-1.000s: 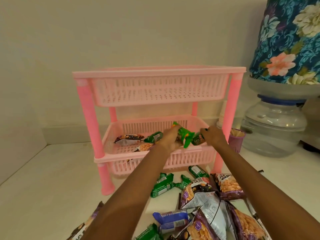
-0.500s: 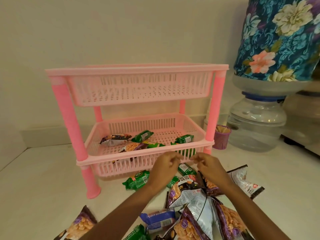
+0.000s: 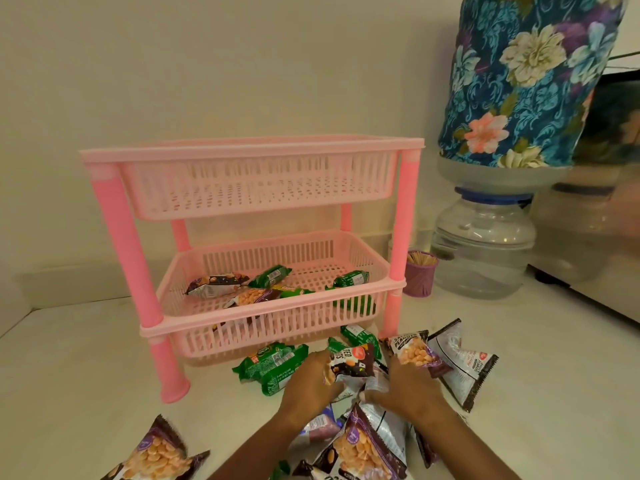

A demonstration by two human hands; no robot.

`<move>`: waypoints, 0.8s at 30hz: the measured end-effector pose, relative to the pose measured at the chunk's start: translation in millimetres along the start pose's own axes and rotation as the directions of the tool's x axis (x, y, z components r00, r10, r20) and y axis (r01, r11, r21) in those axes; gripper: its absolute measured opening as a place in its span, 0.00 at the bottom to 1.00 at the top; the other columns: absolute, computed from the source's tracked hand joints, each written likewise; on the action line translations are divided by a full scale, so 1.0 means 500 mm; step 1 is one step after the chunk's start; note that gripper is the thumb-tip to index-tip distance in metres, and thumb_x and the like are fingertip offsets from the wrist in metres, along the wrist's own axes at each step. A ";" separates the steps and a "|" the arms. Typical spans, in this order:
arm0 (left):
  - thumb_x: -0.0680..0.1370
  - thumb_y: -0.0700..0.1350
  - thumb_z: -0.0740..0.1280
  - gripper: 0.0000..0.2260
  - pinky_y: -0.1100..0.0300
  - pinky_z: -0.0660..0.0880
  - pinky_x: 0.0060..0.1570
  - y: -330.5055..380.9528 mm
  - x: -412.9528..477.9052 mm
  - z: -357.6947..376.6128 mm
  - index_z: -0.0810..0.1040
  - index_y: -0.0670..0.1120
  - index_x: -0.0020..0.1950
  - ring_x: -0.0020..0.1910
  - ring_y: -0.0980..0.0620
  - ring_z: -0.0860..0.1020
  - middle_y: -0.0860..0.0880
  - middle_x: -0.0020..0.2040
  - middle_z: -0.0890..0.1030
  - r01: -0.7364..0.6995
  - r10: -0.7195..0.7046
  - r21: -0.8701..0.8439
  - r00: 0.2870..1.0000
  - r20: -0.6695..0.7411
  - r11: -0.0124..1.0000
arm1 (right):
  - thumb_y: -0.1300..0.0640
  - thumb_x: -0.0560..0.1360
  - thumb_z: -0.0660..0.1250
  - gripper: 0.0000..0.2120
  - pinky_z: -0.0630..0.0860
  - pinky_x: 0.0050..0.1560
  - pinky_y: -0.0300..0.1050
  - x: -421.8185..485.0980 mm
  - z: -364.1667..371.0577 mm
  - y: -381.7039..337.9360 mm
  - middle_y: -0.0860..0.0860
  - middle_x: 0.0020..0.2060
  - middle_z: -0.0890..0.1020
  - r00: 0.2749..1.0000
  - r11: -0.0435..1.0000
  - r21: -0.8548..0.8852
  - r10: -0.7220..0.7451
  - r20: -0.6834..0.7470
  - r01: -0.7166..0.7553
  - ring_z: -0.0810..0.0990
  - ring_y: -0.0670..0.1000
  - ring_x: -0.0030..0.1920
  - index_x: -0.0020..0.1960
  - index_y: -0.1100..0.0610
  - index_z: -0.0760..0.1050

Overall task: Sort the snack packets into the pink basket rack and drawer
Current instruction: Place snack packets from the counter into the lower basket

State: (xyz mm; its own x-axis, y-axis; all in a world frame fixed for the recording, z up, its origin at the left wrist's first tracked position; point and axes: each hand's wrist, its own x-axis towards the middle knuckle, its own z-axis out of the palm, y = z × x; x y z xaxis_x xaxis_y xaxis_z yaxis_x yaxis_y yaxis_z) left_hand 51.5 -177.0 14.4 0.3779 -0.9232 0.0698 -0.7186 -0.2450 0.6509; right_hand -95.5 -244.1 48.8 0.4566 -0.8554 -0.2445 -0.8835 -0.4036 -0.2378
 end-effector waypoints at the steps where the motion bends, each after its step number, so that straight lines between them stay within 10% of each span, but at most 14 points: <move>1: 0.75 0.49 0.68 0.24 0.57 0.71 0.62 -0.002 0.000 0.001 0.68 0.47 0.69 0.62 0.49 0.74 0.47 0.66 0.74 0.009 -0.009 -0.016 1.000 -0.019 1.000 | 0.34 0.69 0.63 0.40 0.72 0.64 0.53 -0.002 0.003 -0.007 0.57 0.64 0.74 1.000 0.999 -0.024 0.026 0.009 -0.025 0.73 0.57 0.64 0.71 0.56 0.58; 17: 0.72 0.45 0.72 0.19 0.60 0.73 0.53 0.017 0.002 -0.042 0.76 0.46 0.62 0.55 0.50 0.77 0.47 0.58 0.79 -0.075 0.014 -0.204 0.958 -0.285 0.976 | 0.58 0.71 0.68 0.26 0.72 0.61 0.46 0.029 0.026 -0.085 0.59 0.64 0.64 0.998 0.939 0.340 -0.034 -0.048 0.048 0.73 0.59 0.61 0.67 0.55 0.64; 24: 0.71 0.47 0.73 0.20 0.66 0.68 0.47 0.054 0.006 -0.121 0.76 0.47 0.61 0.50 0.56 0.75 0.53 0.53 0.78 -0.180 0.071 -0.258 0.921 -0.382 0.949 | 0.60 0.69 0.71 0.21 0.71 0.31 0.34 0.042 -0.065 -0.071 0.54 0.50 0.76 0.985 0.748 0.643 -0.156 -0.068 0.163 0.76 0.48 0.39 0.61 0.60 0.71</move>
State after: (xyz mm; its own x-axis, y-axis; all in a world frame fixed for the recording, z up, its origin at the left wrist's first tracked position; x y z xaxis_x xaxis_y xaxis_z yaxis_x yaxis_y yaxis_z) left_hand 68.3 -168.5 78.0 0.5205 -0.7549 0.3990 -0.5997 0.0095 0.8002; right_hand -57.7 -258.3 82.4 0.5809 -0.8018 -0.1401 -0.5191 -0.2323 -0.8225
